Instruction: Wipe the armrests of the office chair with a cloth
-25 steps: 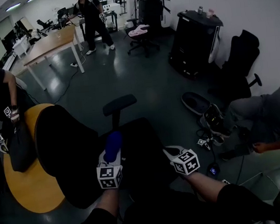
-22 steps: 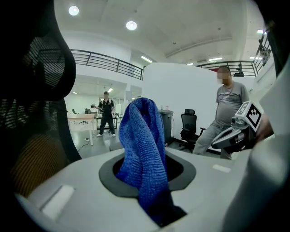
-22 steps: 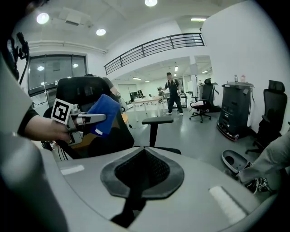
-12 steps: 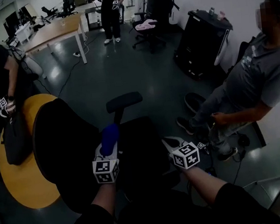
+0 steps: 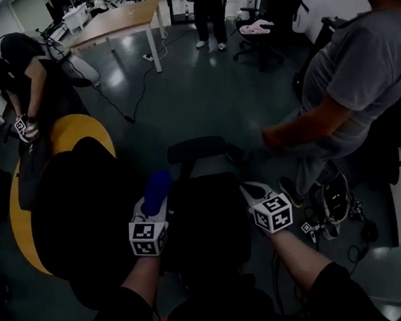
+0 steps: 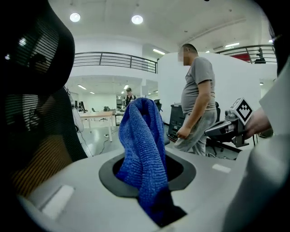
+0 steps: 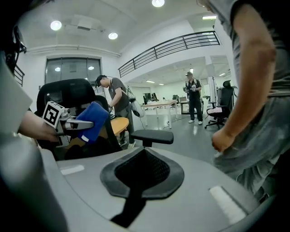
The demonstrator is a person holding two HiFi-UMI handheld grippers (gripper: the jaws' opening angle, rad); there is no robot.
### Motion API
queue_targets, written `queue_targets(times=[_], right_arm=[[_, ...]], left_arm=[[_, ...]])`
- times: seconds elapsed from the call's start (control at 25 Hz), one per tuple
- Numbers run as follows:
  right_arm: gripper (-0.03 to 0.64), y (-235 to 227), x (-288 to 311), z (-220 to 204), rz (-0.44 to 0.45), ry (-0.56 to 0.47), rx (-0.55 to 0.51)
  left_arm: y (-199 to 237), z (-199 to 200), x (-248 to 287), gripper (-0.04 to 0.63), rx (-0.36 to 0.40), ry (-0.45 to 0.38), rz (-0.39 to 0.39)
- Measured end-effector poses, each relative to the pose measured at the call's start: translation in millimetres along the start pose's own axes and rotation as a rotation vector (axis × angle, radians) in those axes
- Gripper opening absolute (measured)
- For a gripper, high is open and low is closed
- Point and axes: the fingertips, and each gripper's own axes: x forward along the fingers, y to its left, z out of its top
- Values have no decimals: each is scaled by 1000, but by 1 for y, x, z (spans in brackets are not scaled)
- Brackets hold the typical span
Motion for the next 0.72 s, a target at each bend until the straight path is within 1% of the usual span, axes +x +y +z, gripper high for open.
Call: queue_targets(times=[0.16, 0.32, 0.52, 0.72], right_arm=[[3, -32, 33, -3, 20, 17, -2], [3, -58, 67, 7, 29, 34, -32], [3, -85, 102, 9, 27, 70, -56], [3, -109, 140, 11, 7, 102, -101]], left_arm=[[17, -1, 27, 123, 20, 15, 49], [32, 6, 58, 123, 45, 32, 62], [38, -6, 85, 123, 112, 79, 36], [43, -21, 119, 123, 151, 116, 12]])
